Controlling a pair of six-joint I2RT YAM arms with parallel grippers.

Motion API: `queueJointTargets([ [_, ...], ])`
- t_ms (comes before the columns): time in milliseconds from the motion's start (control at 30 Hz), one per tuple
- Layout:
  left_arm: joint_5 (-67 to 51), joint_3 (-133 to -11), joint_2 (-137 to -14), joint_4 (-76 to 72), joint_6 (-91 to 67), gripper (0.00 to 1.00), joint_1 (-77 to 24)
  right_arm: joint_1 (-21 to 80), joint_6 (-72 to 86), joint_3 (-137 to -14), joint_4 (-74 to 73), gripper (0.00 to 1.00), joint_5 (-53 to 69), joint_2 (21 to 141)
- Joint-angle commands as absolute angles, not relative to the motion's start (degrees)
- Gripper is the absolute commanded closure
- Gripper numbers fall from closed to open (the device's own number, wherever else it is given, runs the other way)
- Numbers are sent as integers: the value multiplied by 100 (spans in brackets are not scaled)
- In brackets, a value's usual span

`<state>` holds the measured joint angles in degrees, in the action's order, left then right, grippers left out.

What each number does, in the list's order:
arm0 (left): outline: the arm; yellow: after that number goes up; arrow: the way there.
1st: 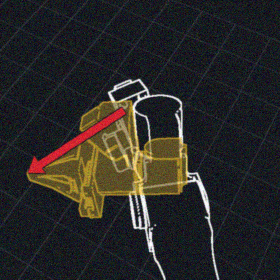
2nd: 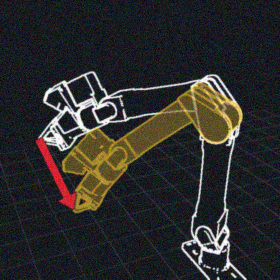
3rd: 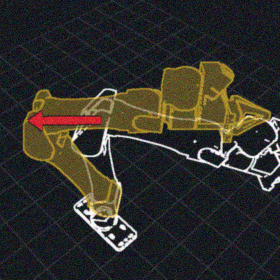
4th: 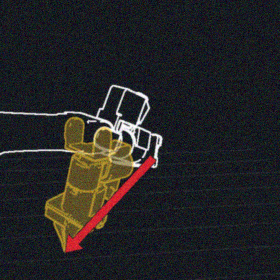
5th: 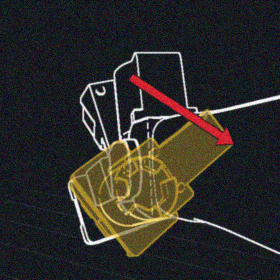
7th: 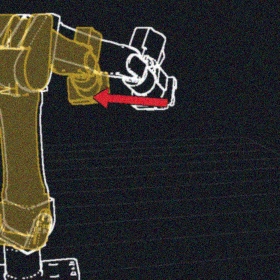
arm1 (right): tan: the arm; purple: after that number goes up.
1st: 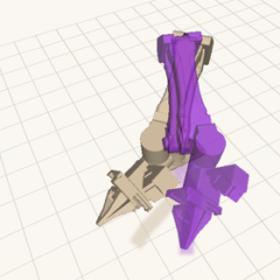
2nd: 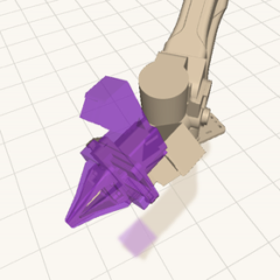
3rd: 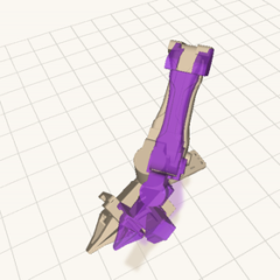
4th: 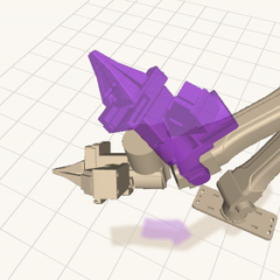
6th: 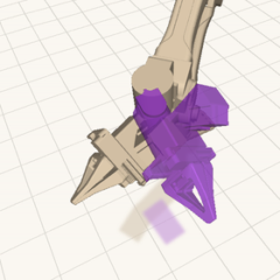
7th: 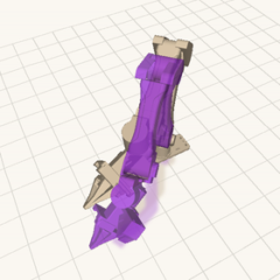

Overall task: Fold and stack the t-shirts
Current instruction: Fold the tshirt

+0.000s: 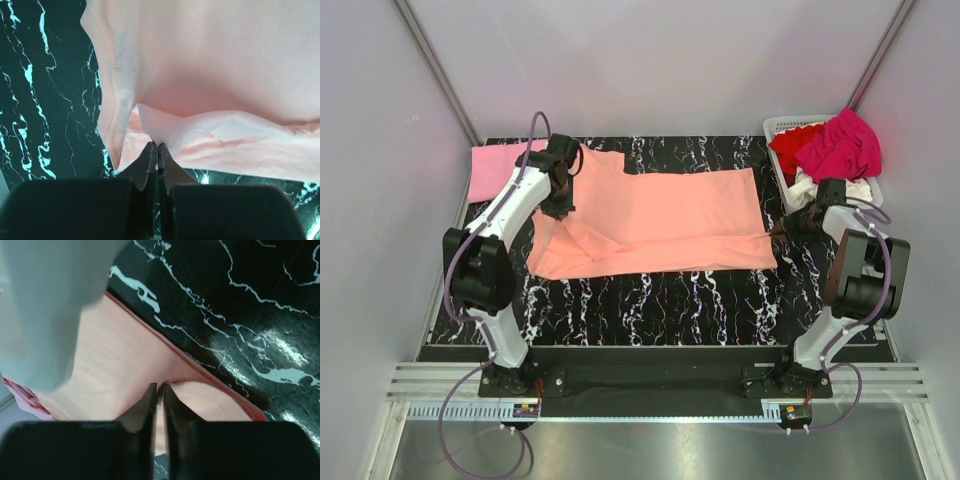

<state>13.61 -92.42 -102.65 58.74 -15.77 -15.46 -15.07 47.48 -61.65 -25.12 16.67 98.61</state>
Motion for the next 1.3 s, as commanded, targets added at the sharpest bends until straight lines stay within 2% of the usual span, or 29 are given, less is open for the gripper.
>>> queueJointTargets([
  [0,1494,-9667,-10528,5660,-1424,97,-1442,-1521,4562,-6687,-2312,76,1670,10211],
  [33,1512,-9929,-10756,5756,-1424,86,-1415,-1521,4535,-6793,-2329,65,1705,10291],
  [67,1520,-10114,-10871,5853,-1467,78,-1380,-1521,4457,-6916,-2381,45,1749,10379],
  [100,1521,-10299,-10968,5967,-1520,68,-1371,-1521,4421,-7065,-2451,36,1784,10528],
  [133,1494,-10570,-11021,6098,-1581,56,-1371,-1521,4360,-7336,-2617,30,1880,10564],
  [167,1433,-10617,-10961,6108,-1652,38,-1380,-1521,4229,-7461,-2706,23,1924,10582],
  [267,1301,-10267,-10390,5907,-1871,21,-1389,-1512,4044,-7524,-2900,20,1767,10041],
  [467,915,-8186,-8756,5178,-2478,20,-1389,-1372,3973,-6180,-2549,20,1643,8528],
  [600,476,-6544,-7868,4371,-2891,22,-1389,-1029,3867,-5399,-2400,26,1731,8288],
  [700,352,-5900,-7726,3940,-3076,22,-1380,-993,3850,-5134,-2233,29,1828,8446],
  [1067,615,-5467,-8683,3445,-3067,24,-1292,-993,3691,-4931,-1951,33,1793,9474],
  [1267,923,-5099,-8719,3489,-3339,24,-1283,-993,3920,-4388,-2048,32,925,8932],
])
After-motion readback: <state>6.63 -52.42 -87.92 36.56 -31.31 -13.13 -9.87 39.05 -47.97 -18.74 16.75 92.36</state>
